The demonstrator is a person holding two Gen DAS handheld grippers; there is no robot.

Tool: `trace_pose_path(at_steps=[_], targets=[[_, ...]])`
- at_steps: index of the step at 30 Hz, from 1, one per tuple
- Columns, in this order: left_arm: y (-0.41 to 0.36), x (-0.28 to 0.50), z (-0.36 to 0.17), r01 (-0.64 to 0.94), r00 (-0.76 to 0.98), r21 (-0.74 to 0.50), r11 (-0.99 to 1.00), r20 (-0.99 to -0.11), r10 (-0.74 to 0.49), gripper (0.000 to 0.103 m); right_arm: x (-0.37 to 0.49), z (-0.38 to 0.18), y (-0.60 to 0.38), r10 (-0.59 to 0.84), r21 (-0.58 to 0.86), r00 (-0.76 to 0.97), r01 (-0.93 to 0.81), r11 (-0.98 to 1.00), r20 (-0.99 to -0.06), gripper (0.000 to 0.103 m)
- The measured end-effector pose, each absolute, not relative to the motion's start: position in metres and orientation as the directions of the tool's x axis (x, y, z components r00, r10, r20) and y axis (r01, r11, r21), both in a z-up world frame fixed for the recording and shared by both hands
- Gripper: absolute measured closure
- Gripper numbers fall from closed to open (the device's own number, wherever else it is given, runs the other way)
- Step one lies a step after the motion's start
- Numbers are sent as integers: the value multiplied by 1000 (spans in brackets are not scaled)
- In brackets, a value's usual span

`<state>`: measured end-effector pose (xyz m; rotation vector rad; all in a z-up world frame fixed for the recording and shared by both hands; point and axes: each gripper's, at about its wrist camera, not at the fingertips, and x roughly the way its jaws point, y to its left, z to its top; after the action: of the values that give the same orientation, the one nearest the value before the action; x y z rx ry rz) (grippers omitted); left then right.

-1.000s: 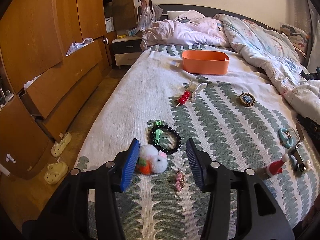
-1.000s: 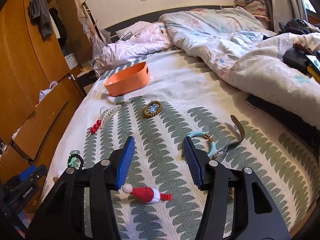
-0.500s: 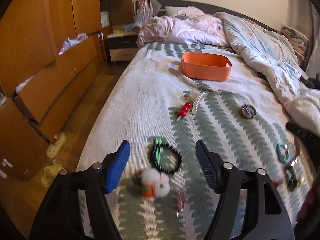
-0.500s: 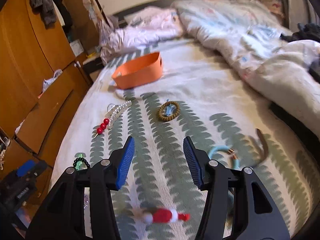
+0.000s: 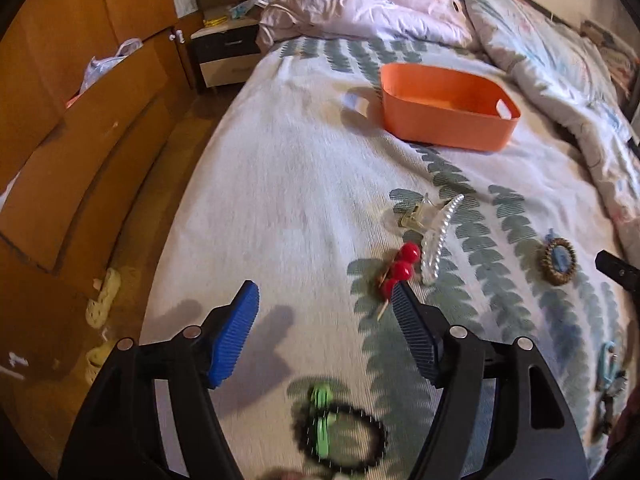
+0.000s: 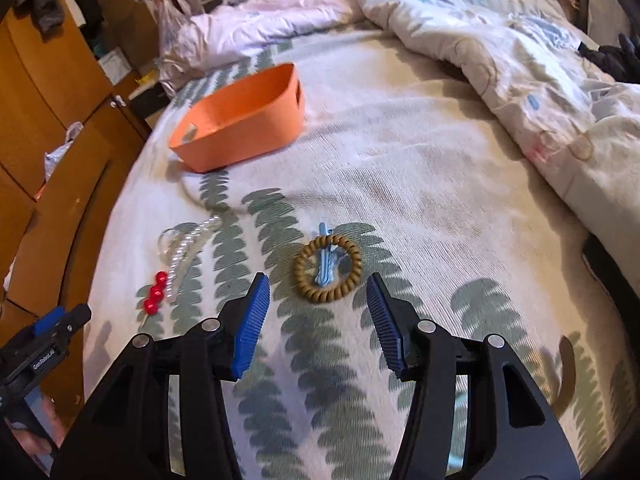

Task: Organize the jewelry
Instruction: 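Move open left tool to the red cherry clip while right approaches the wooden bead bracelet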

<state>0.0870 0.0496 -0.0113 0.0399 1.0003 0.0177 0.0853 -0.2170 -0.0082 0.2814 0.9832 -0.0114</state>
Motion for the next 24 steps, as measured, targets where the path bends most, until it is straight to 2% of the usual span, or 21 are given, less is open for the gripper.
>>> trace_pose_path(at_steps=[8,16,19,24], targets=[[42,113,-34,31,491,136,990,-865,104,34,109,-33,-215,92,186,508,139,973,-857,49],[41,124,-47,50,454,109,993,-888,74,34,116,-44,-221,82,185,496,162,969,-864,51],[36,125,-48,70,451,103,992,-890,61,34,118,-47,-222,78,176,479,164,971,-875,59],[31,126,-55,76,441,114,991,-895,69,34,121,-48,-223,47,148,481,175,973,-875,60]])
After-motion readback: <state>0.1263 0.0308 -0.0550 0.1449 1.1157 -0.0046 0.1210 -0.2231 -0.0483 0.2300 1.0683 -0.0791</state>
